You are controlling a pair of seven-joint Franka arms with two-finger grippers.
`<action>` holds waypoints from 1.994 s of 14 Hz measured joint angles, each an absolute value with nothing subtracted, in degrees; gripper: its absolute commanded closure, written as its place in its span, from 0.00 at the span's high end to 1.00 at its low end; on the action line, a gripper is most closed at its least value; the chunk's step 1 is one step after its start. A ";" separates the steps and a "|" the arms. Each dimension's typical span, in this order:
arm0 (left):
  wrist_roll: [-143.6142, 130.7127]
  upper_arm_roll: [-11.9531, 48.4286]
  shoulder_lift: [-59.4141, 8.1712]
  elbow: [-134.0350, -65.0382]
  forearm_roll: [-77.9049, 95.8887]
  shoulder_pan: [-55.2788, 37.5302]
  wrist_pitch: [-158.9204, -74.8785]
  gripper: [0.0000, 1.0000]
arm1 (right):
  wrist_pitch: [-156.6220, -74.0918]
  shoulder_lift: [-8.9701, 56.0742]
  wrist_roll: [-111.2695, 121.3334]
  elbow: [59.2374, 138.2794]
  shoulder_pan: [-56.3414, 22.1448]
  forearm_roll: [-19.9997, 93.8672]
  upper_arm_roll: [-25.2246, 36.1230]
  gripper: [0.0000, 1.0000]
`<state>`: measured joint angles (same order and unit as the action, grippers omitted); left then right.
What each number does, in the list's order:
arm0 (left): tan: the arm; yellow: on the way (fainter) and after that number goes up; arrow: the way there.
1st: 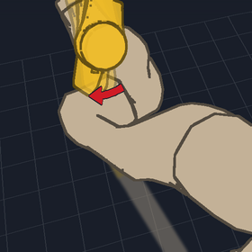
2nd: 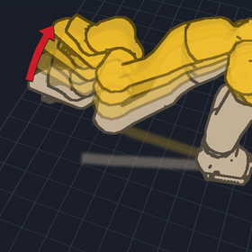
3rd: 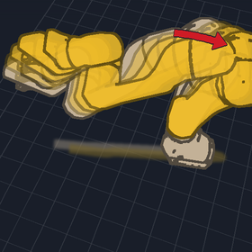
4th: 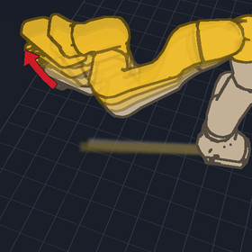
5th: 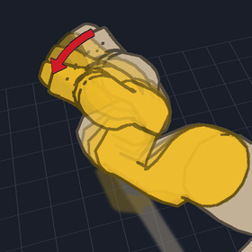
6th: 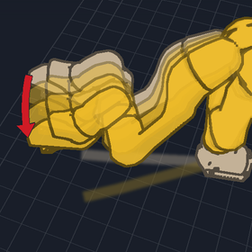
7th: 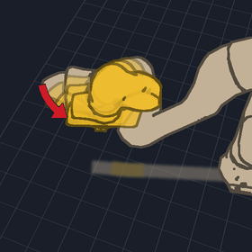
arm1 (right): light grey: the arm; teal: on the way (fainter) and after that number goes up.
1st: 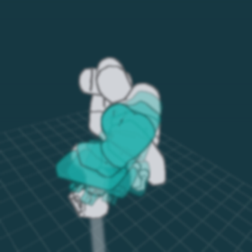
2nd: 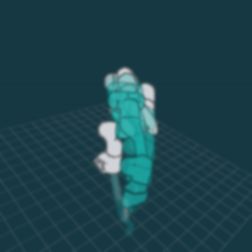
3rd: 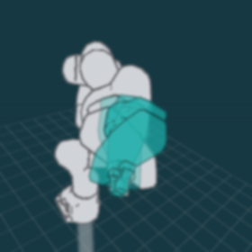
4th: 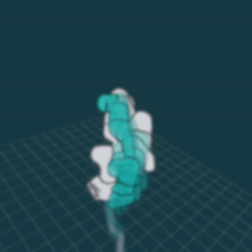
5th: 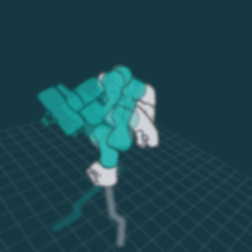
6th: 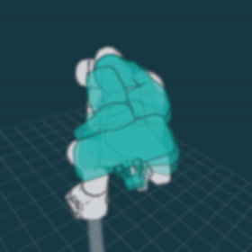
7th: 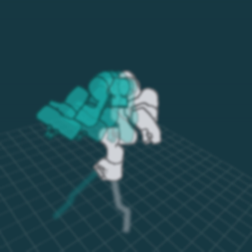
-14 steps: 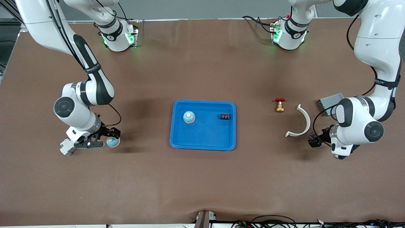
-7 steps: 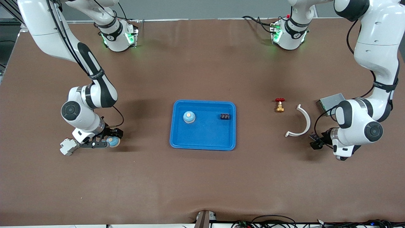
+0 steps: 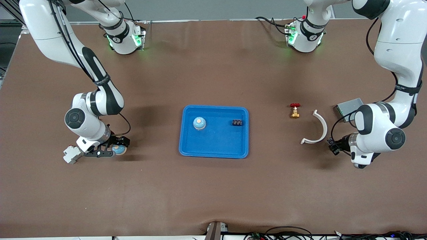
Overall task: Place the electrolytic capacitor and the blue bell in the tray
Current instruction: 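Grasp the second capacitor with the left gripper while the right gripper grasps the bell, then carry the capacitor and bell to the blue tray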
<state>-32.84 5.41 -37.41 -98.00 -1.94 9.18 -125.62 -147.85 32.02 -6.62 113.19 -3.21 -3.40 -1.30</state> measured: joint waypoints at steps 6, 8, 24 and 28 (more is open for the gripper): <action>-46.47 11.80 -31.07 -97.62 -1.94 8.37 -120.52 0.00 | -147.85 32.46 -6.65 112.81 -3.11 -3.39 -1.48 0.00; -55.85 14.58 -31.03 -97.33 -1.94 6.45 -120.56 0.00 | -147.85 32.51 -6.69 112.42 -3.11 -3.38 -1.66 0.00; -97.67 14.59 -41.80 -85.57 -1.94 -17.54 -128.67 0.00 | -131.50 31.31 -33.68 101.62 -5.42 -3.32 -13.29 0.00; -102.74 14.56 -43.85 -85.52 -1.94 -19.37 -130.29 0.00 | -130.60 31.31 -48.32 98.40 -13.03 -3.32 -13.67 0.00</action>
